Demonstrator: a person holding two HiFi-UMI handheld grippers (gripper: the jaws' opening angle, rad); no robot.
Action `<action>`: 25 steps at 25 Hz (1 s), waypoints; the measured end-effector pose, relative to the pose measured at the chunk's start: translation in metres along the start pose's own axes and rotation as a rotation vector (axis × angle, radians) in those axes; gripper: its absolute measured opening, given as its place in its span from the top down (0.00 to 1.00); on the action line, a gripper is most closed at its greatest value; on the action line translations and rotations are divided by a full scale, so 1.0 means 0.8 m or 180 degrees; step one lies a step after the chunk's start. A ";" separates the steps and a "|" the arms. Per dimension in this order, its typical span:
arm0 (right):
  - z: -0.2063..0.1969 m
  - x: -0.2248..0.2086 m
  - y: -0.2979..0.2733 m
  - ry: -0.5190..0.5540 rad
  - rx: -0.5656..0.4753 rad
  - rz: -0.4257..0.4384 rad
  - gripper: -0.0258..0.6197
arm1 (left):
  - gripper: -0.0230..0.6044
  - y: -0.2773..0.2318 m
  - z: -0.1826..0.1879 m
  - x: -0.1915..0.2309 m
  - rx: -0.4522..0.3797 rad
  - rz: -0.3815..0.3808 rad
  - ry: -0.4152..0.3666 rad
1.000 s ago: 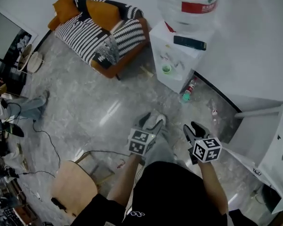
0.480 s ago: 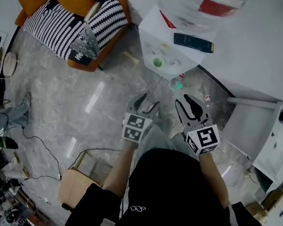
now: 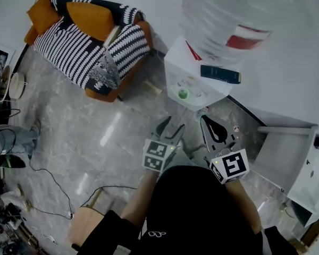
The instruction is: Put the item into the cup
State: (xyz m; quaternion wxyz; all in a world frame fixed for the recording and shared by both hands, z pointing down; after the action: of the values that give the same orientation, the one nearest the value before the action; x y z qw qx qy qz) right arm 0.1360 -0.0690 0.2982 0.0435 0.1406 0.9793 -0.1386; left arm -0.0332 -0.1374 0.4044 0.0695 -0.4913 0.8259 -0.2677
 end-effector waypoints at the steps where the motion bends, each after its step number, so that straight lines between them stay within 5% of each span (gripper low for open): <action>1: 0.009 0.001 -0.004 0.0009 -0.0065 0.0008 0.95 | 0.59 0.012 0.016 -0.001 -0.0197 0.0118 0.0002; 4: 0.029 0.002 -0.013 -0.0034 -0.0239 -0.0026 0.95 | 0.74 0.057 0.073 -0.014 -0.0866 0.0542 -0.0095; 7: 0.044 0.006 -0.020 -0.0096 -0.0356 -0.0098 0.95 | 0.94 0.088 0.115 -0.030 -0.1150 0.0684 -0.0294; 12: 0.058 0.027 -0.028 -0.0082 -0.0448 0.0044 0.95 | 0.94 0.107 0.138 -0.036 -0.1263 0.0723 -0.0527; 25: 0.057 0.053 -0.035 -0.0086 -0.0433 0.0187 0.95 | 0.94 0.136 0.133 -0.019 -0.1237 0.0935 -0.0484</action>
State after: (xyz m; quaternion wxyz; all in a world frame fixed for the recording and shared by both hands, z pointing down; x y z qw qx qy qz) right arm 0.0899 -0.0964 0.2563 0.0702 0.1641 0.9813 -0.0723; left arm -0.0695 -0.1233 0.2568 0.0738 -0.3889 0.9168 -0.0533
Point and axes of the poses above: the fingertips, and each gripper's own axes: y backward along the fingers, x to its left, z out of its top, the point moved 10 cm from there along y, backward along the fingers, and after that the axes turned 5 degrees about -y, right-handed, at the moved point
